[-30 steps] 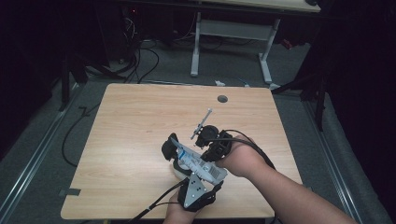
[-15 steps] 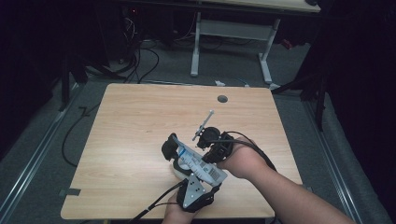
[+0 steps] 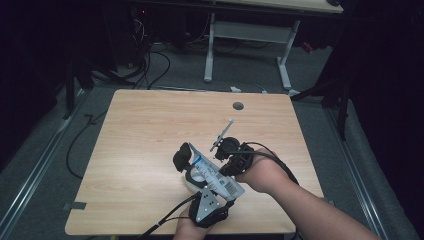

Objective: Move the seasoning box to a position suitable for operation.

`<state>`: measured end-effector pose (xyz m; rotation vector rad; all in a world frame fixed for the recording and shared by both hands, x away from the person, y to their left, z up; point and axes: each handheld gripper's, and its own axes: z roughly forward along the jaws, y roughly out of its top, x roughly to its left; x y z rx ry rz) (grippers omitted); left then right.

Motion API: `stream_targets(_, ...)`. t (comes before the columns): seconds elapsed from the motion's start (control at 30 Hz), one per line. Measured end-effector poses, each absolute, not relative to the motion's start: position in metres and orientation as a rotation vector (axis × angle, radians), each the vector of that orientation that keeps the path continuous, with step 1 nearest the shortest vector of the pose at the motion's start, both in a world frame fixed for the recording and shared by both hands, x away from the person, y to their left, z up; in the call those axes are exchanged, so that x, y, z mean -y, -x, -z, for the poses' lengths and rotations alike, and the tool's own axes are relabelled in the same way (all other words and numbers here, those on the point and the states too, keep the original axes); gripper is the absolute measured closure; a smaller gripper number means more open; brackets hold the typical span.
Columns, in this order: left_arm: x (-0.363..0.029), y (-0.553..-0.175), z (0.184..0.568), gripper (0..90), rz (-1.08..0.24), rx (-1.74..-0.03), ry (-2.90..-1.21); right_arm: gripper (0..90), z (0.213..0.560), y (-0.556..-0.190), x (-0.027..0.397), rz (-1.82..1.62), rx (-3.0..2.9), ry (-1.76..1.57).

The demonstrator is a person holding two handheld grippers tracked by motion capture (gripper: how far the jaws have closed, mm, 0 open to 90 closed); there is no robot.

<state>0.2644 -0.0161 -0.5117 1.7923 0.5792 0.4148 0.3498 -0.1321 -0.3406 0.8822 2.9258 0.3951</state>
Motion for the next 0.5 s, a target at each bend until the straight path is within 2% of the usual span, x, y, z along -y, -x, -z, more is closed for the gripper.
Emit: stream_targets(0.5,0.0121,-0.2701,0.5185,57.7,-0.381,-0.633,-1.798,90.0,0.3377,-0.3481,0.1361,-0.411,-2.918,-0.885)
